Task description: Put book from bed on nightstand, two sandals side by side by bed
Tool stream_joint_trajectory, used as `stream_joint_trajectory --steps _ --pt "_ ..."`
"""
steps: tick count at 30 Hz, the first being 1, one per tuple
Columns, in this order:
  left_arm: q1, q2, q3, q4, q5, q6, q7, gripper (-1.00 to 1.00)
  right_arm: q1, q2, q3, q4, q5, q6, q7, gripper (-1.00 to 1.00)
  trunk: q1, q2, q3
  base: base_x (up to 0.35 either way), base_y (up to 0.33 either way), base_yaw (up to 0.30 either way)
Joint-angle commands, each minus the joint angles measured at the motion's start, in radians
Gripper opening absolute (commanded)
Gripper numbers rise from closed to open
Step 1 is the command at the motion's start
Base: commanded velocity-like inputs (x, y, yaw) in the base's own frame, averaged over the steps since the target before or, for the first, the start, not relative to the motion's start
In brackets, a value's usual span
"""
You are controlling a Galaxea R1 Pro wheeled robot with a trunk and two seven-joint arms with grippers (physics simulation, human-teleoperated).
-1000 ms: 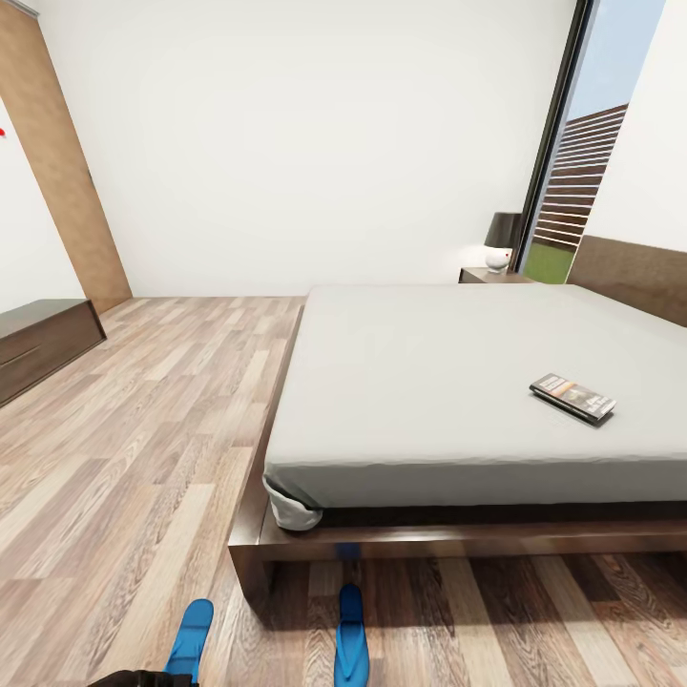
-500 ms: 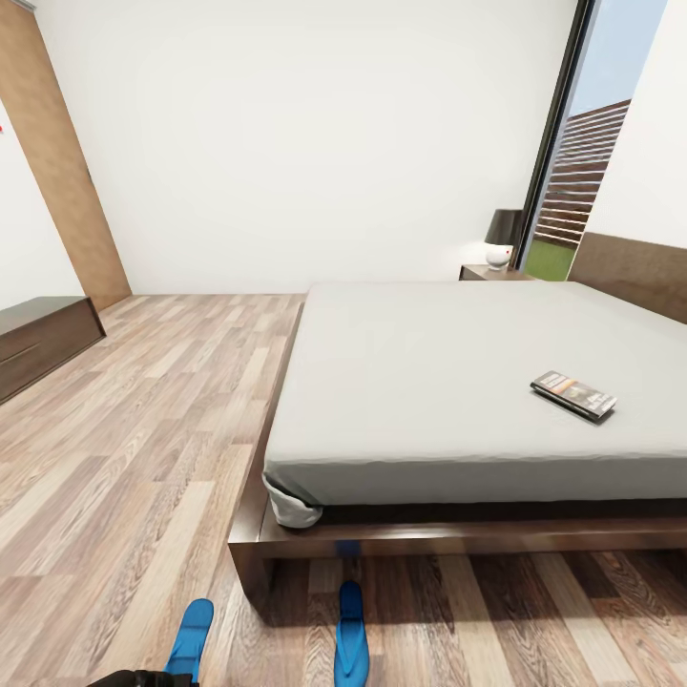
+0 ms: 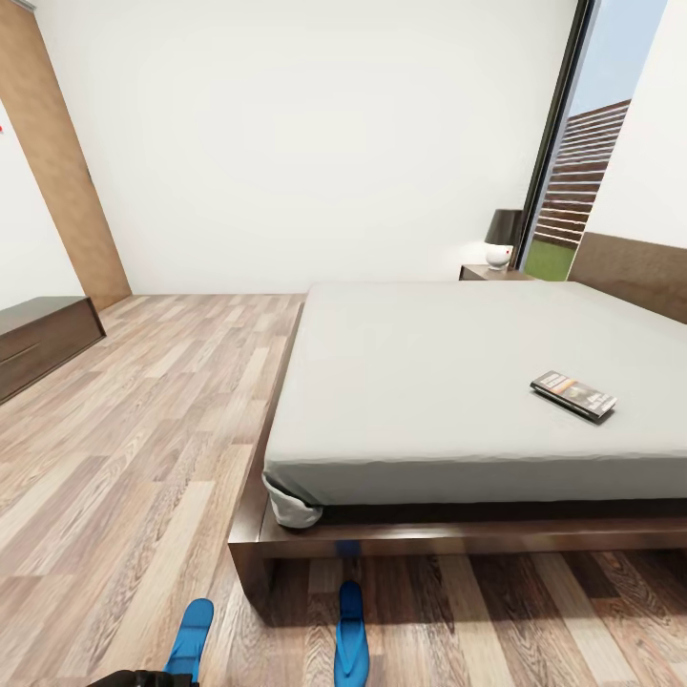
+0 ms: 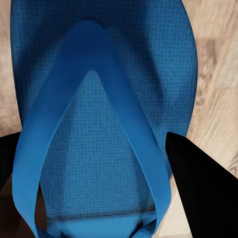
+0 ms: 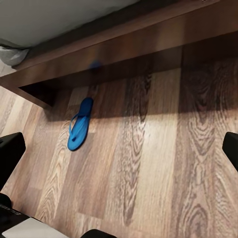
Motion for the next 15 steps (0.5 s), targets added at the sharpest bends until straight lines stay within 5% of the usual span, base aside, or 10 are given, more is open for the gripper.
stream_joint_trajectory --steps 1,15 --pt "0.0 0.0 0.005 -0.001 -0.009 -0.003 0.001 -1.0 -0.001 0.001 -0.004 -0.002 0.006 0.011 0.006 1.0 0.0 0.0 -0.001 0.0 0.0 0.0" --pt "0.0 0.0 0.005 -0.001 -0.009 -0.001 0.001 -1.0 -0.001 0.001 -0.004 -0.008 0.006 0.011 0.006 1.0 0.0 0.0 -0.001 0.0 0.0 0.0"
